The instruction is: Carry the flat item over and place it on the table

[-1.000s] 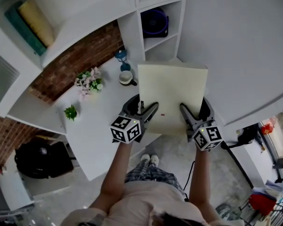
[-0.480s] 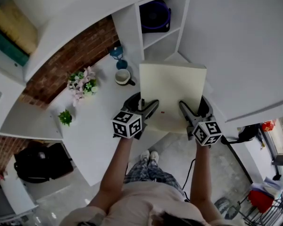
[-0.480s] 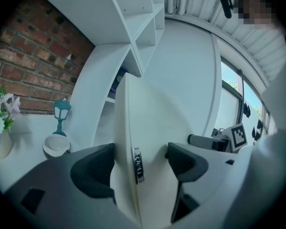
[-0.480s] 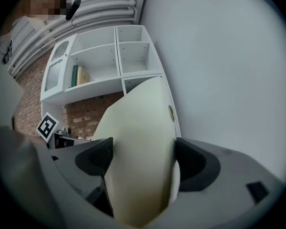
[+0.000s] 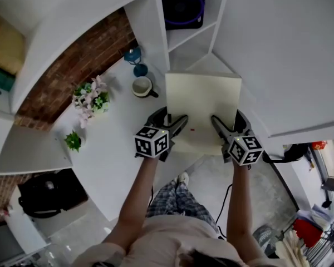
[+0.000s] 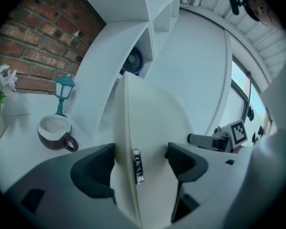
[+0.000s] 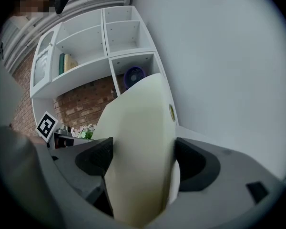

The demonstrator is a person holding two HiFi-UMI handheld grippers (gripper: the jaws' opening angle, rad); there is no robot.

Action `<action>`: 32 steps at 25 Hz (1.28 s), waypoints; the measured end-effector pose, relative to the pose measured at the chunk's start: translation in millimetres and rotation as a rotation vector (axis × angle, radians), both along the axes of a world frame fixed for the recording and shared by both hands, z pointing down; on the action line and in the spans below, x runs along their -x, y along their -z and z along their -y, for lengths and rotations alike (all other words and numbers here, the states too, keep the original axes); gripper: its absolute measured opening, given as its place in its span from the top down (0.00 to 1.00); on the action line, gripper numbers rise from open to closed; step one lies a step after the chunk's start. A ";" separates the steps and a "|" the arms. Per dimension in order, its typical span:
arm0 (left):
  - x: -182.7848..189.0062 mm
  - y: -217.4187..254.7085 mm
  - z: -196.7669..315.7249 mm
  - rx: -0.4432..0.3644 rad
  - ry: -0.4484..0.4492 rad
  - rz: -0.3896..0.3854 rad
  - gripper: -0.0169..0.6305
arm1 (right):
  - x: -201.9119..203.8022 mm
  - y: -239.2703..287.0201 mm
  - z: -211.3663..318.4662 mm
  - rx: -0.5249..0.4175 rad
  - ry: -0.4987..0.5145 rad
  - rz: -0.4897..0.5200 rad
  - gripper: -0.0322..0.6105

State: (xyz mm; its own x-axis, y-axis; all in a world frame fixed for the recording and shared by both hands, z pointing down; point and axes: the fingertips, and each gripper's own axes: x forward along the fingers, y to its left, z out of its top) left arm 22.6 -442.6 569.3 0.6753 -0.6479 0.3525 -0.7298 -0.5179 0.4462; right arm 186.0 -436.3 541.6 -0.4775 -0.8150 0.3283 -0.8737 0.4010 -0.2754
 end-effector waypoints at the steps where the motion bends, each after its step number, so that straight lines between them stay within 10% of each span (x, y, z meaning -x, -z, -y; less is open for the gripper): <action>1: 0.4 -2.7 2.2 0.007 0.002 -0.003 0.45 | -0.1 -3.6 2.4 0.013 -0.003 0.006 0.29; 32: -11.5 -104.1 45.6 0.384 0.023 0.052 0.45 | -13.6 -116.7 56.2 0.505 -0.062 0.020 0.29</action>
